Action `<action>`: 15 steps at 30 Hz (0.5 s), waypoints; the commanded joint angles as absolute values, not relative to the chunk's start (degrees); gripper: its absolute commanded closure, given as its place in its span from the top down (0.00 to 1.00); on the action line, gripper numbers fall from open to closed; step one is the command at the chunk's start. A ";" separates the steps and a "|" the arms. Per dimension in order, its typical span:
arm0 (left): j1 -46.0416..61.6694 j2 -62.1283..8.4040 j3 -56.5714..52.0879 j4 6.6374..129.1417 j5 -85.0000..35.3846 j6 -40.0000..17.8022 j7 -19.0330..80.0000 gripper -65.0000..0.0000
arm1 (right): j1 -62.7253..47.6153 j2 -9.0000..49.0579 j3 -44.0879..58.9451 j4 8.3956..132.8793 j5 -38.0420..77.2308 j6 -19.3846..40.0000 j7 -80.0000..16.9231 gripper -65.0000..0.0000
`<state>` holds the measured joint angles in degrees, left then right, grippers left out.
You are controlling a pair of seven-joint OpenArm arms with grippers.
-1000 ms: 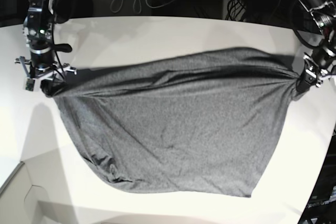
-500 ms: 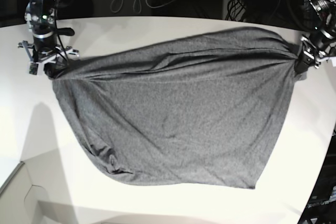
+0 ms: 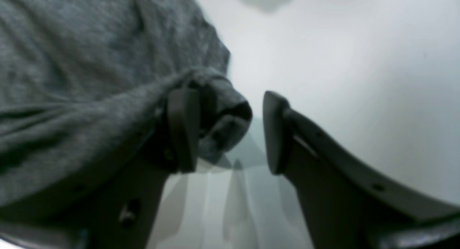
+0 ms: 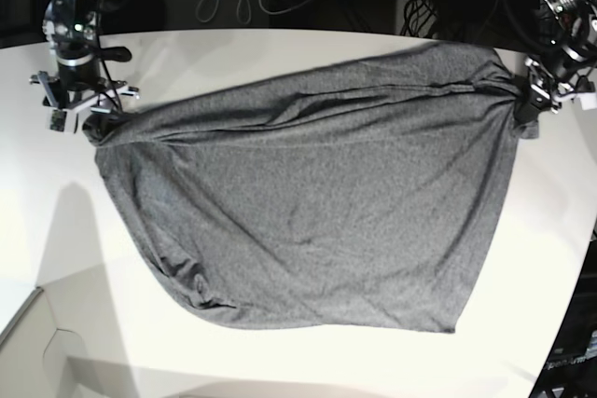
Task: Layout the t-shirt on the table in an organized manner, then fold the t-shirt properly
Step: 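Release the left gripper and move it toward the shirt's hem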
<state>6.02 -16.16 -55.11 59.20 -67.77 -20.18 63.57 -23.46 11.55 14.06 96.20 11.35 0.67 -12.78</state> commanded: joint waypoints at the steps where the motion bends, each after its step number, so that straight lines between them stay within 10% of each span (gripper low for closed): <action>1: 5.93 -17.45 -56.92 60.26 -69.23 -20.79 64.48 0.32 | -24.04 12.09 15.78 98.51 11.38 0.48 -11.12 0.47; 7: 5.93 -17.63 -64.13 60.35 -69.23 -20.79 67.03 0.62 | -24.31 10.86 19.12 100.79 11.38 3.03 -10.42 0.47; 15: -2.33 -18.95 -63.78 60.26 -68.70 -20.70 66.51 0.66 | -21.49 7.78 22.46 100.62 10.95 9.19 -10.95 0.47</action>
<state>-1.52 -17.69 -63.88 59.24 -66.96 -20.08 65.93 -21.39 7.25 21.87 99.57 10.87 9.19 -12.36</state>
